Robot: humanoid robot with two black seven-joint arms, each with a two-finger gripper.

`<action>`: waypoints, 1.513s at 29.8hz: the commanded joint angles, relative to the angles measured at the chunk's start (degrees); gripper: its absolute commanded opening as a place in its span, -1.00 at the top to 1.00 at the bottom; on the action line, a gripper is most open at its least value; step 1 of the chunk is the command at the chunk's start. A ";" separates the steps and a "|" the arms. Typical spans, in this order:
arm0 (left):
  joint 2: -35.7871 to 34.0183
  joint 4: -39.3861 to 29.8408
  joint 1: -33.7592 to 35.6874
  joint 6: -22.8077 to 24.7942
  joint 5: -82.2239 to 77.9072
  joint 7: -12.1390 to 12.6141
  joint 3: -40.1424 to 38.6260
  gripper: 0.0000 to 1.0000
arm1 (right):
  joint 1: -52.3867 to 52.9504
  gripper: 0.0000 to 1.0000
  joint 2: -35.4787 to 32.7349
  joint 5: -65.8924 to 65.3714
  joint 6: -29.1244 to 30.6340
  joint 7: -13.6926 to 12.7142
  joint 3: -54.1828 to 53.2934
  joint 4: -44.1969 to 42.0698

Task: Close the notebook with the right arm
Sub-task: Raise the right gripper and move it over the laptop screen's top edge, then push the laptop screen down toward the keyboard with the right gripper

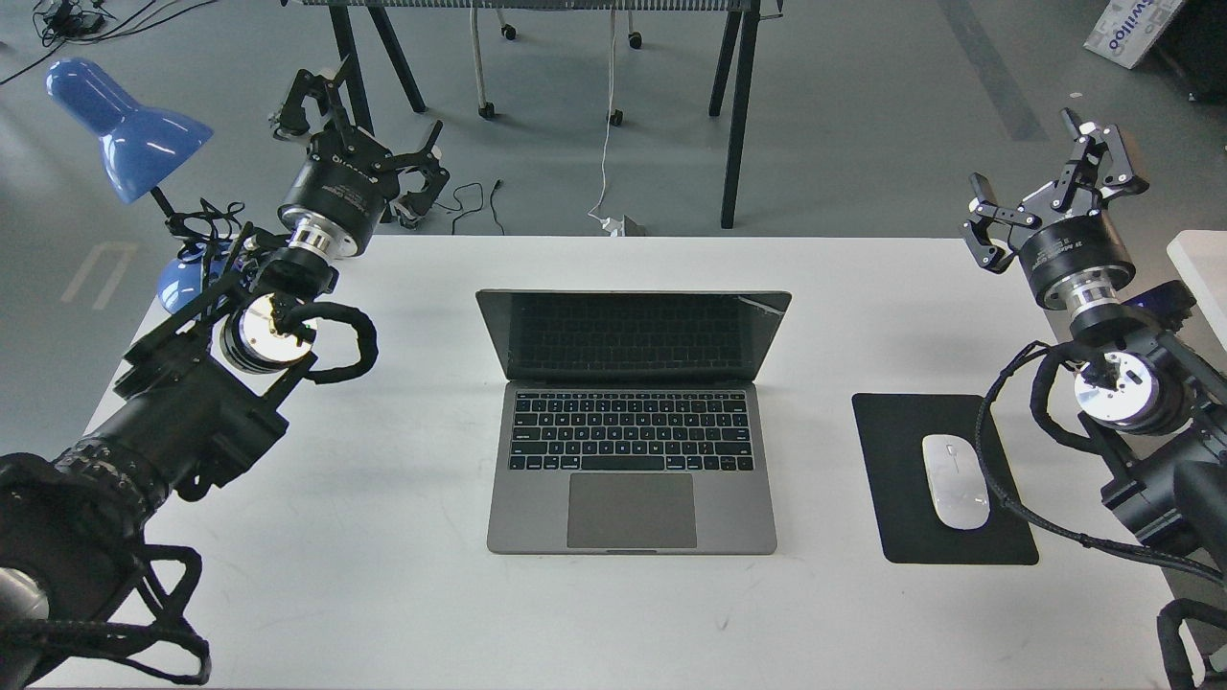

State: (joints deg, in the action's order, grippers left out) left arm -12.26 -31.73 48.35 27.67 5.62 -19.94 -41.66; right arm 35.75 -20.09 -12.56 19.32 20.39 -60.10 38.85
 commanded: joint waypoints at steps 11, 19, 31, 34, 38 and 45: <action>-0.05 0.00 -0.01 0.33 0.01 -0.01 0.00 -1.00 | 3.79 -1.00 3.48 -0.18 -0.60 0.00 1.82 -0.09; -0.05 0.00 -0.01 0.33 0.01 -0.01 0.00 -1.00 | 10.65 -1.00 9.71 -0.09 -1.13 -0.08 8.76 -4.92; -0.05 0.00 -0.10 0.33 -0.08 -0.01 0.00 -1.00 | 8.29 -1.00 12.54 0.00 -0.69 -1.93 20.10 0.87; -0.05 0.00 -0.10 0.33 -0.08 -0.01 0.00 -1.00 | 6.62 -1.00 11.92 0.00 -0.69 -2.02 20.28 2.81; -0.05 0.00 -0.01 0.33 -0.08 -0.01 0.00 -1.00 | 5.12 -1.00 10.17 -0.09 -0.43 -2.11 22.03 4.04; -0.05 0.00 -0.10 0.33 -0.08 -0.01 0.00 -1.00 | 2.84 -1.00 5.95 -0.18 -0.43 -1.49 28.71 8.16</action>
State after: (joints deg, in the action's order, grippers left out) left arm -12.30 -31.73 48.26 28.01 5.53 -19.95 -41.66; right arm 39.43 -12.53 -12.71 18.91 18.55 -33.99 45.29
